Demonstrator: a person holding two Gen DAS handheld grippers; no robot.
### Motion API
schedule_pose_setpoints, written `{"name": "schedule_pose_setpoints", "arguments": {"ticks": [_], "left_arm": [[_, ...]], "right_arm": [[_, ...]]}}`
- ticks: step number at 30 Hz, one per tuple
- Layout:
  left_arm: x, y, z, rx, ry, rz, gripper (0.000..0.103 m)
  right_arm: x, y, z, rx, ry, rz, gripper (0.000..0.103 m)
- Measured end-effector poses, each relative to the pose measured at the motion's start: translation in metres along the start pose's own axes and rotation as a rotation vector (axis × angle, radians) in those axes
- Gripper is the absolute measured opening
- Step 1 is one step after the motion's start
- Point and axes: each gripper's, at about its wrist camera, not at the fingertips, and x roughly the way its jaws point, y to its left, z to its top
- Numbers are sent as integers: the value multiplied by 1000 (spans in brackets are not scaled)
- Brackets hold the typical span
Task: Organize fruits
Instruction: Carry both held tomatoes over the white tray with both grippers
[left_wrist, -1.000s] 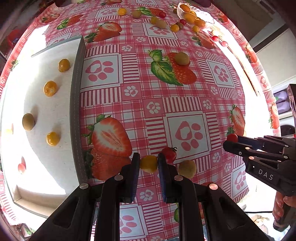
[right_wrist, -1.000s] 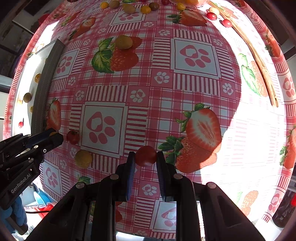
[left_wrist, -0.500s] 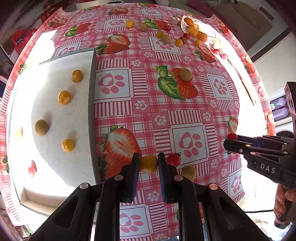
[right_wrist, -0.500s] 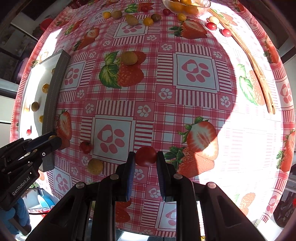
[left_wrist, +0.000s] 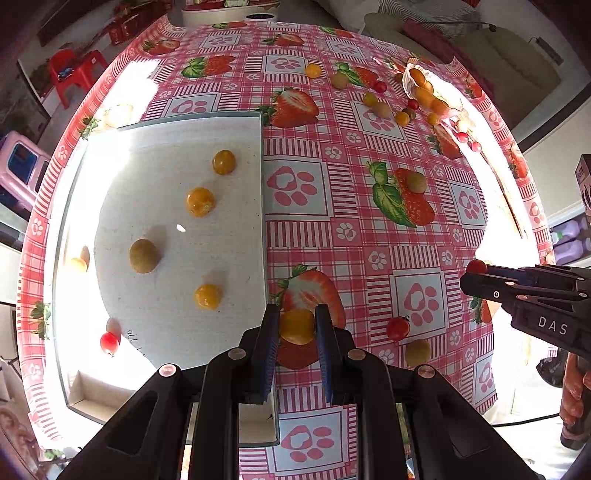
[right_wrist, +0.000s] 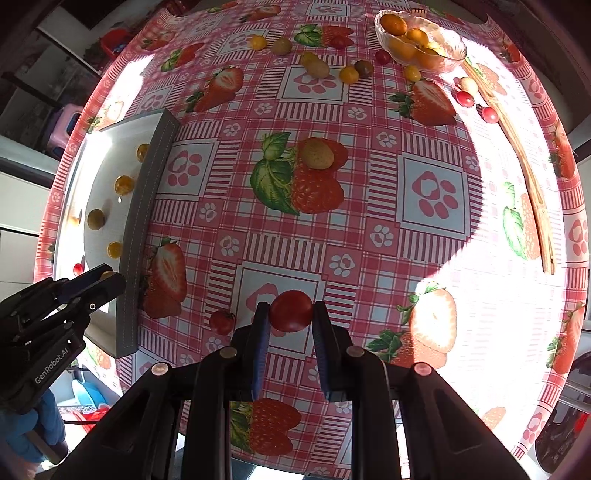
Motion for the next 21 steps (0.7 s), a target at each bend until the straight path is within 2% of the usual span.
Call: {"name": "schedule_pose_setpoints", "arguments": {"ticks": [9, 21], "left_arm": [[-13, 48, 5, -69, -53, 46, 21], [-9, 118, 32, -155, -99, 120, 21]], "right_arm": [[2, 53, 26, -92, -4, 32, 25], [22, 135, 61, -199, 8, 108, 25]]}}
